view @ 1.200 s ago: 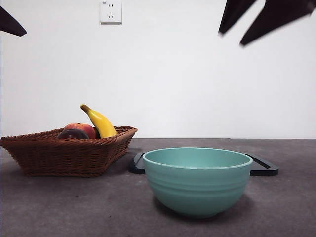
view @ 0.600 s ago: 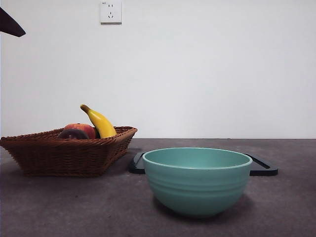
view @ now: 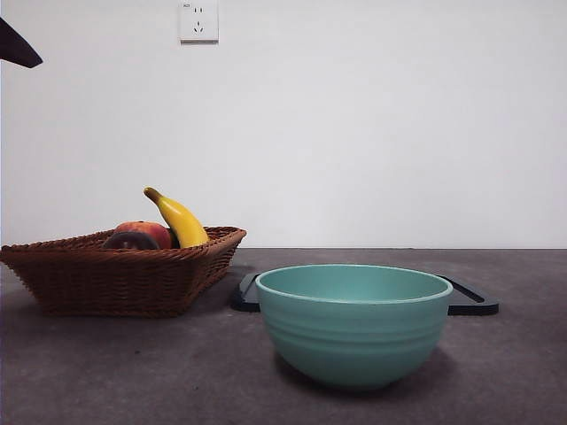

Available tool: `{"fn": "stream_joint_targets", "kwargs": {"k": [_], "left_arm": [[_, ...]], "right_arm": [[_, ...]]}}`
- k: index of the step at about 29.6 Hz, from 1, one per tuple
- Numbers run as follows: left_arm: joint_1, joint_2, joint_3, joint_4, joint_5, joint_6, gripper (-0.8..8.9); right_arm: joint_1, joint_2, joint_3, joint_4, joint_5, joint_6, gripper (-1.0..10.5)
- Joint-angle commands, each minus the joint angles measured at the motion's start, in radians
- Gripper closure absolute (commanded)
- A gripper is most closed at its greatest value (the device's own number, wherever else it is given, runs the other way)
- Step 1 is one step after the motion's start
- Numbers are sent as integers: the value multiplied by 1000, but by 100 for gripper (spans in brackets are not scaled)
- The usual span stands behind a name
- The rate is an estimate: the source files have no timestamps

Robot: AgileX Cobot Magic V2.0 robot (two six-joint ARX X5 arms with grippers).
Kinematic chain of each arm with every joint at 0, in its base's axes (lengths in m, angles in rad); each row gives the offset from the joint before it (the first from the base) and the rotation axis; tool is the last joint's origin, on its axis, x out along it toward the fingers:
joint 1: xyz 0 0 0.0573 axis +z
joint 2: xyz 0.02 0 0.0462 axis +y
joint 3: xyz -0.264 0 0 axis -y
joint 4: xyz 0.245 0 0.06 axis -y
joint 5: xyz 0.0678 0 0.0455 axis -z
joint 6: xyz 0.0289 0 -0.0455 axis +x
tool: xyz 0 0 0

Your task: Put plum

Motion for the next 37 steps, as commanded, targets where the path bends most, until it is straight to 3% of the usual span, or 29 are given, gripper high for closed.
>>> {"fn": "stream_joint_targets", "kwargs": {"k": [1,4,8,9,37], "left_arm": [[-4,8,17,3,9,13,442],[-4,8,17,3,9,13,494],[-4,8,17,1,9,23,793],[-4,8,17,1,9,29,806],[-4,8,17,1,9,27,804]], "right_arm": [[6,8,13,7,-2,-15,717],[6,8,13,7,-2,-15,722],[6,8,13,-6,1,-17,950],[6,8,13,-11,0,-21,939],[6,8,14,-14,0,-30,939]]}}
